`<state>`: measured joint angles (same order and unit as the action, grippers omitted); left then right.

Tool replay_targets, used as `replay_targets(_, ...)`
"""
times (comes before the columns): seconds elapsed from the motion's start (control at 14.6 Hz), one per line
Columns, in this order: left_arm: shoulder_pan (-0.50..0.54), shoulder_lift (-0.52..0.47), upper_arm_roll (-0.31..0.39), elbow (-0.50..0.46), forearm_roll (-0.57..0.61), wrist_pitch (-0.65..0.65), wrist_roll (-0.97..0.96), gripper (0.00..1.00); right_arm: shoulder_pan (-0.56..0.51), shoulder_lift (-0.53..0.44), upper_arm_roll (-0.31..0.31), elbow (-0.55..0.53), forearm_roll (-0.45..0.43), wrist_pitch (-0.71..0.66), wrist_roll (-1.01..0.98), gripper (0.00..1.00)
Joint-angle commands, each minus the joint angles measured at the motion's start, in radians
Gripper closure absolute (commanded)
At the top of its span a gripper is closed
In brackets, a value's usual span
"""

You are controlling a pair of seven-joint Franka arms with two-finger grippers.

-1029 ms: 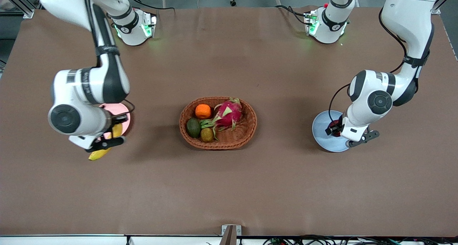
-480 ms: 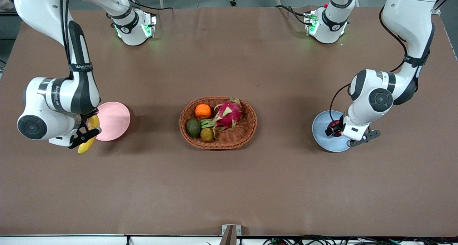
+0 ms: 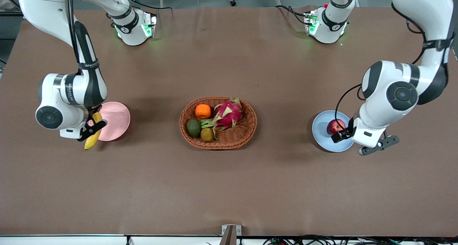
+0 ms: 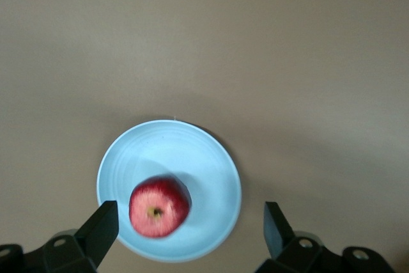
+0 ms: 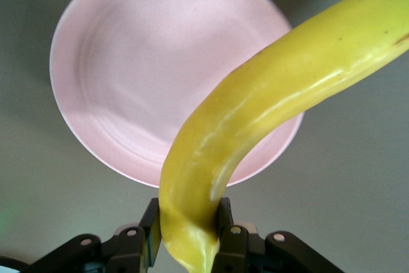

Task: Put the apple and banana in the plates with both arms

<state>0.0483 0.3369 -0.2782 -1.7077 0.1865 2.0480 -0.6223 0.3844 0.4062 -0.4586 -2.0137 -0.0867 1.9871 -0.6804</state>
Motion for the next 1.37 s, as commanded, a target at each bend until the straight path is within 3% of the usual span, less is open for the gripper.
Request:
replay_targets(0.0, -0.001, 0.011, -0.039, 0.158, 0.024, -0.142, 0.044, 0.00, 0.004, -0.086, 0.009, -0.094, -0.031, 0.024, -0.004, 0.82)
replay_targets(0.41, 0.015, -0.111, -0.044, 0.200, 0.007, -0.189, 0.265, 0.00, 0.011, -0.087, 0.014, -0.171, -0.030, 0.119, -0.004, 0.71)
replay_targets(0.48, 0.015, -0.121, -0.042, 0.204, 0.007, -0.215, 0.280, 0.00, 0.010, -0.087, 0.014, -0.174, -0.030, 0.122, -0.002, 0.56)
replay_targets(0.55, 0.015, -0.134, -0.042, 0.217, -0.002, -0.250, 0.282, 0.00, 0.010, -0.089, 0.014, -0.172, -0.030, 0.121, -0.001, 0.01)
replay_targets(0.82, 0.015, -0.147, -0.042, 0.275, -0.056, -0.360, 0.282, 0.00, -0.001, -0.161, 0.009, -0.105, -0.022, 0.037, 0.013, 0.00)
replay_targets(1.1, 0.015, -0.164, -0.042, 0.275, -0.125, -0.396, 0.282, 0.00, -0.033, -0.158, 0.005, 0.224, -0.016, -0.281, 0.031, 0.00)
replay_targets(1.3, 0.013, -0.180, -0.042, 0.275, -0.134, -0.407, 0.280, 0.00, -0.068, -0.158, 0.003, 0.448, 0.045, -0.407, 0.112, 0.00)
